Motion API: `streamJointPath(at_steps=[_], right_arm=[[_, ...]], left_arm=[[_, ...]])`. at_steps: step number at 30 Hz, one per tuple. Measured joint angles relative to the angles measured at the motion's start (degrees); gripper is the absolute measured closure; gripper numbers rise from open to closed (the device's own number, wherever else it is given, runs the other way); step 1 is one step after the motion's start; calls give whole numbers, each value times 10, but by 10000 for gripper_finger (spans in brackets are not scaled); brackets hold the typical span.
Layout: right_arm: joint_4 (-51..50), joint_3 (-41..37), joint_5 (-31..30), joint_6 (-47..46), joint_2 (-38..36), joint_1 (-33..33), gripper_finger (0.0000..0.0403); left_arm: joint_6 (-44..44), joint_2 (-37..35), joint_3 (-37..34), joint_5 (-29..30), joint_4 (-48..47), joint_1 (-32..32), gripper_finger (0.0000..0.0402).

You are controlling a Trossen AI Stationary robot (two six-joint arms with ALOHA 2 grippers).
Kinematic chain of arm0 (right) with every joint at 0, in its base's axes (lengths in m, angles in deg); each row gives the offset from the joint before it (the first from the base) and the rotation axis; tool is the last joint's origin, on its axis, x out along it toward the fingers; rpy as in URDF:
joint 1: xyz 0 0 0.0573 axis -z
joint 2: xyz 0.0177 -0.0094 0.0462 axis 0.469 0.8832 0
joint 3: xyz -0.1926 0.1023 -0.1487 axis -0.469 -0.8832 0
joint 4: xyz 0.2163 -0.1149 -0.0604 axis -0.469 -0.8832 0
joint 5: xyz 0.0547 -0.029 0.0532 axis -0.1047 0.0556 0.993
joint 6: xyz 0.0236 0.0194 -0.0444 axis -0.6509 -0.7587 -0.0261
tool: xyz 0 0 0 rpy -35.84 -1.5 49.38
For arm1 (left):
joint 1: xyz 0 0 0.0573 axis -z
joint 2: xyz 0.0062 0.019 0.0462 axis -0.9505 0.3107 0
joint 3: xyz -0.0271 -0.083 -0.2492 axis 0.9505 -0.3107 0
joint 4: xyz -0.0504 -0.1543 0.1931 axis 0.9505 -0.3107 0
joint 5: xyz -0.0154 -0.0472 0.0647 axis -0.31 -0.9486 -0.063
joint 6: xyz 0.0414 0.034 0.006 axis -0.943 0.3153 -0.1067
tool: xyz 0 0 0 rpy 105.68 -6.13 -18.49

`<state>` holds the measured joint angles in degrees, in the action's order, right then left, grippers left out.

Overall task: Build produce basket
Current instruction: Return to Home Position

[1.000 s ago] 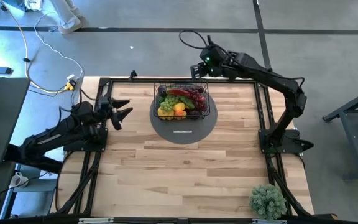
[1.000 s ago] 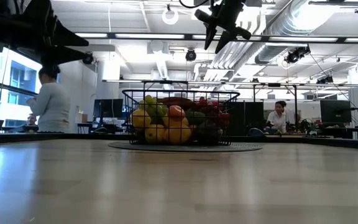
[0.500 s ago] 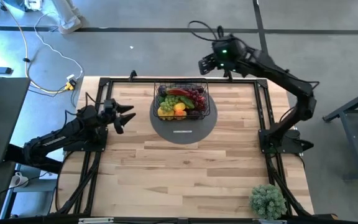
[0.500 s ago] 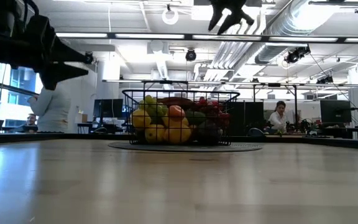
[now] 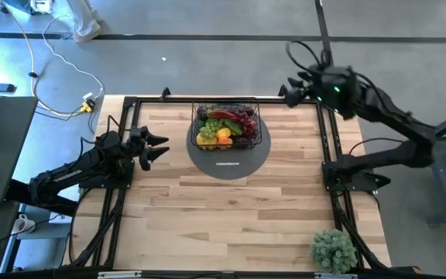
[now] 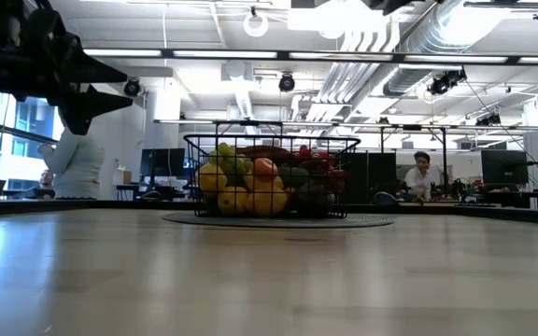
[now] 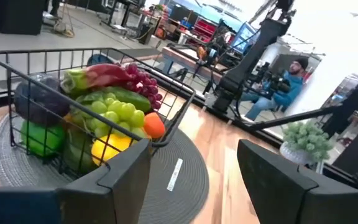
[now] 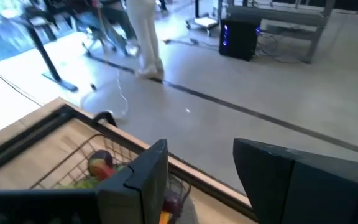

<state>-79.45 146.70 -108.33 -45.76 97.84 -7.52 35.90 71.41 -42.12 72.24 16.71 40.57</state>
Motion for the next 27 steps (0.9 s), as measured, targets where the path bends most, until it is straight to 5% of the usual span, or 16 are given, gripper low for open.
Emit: streamJointPath(at_steps=[13, 27], right_arm=[[160, -322, 44, -26, -252, -74, 237], [328, -557, 61, -27, -357, -140, 237]], left_arm=[[0, 0, 0, -50, 4, 0, 172], [-45, 20, 0, -62, 5, 0, 178]])
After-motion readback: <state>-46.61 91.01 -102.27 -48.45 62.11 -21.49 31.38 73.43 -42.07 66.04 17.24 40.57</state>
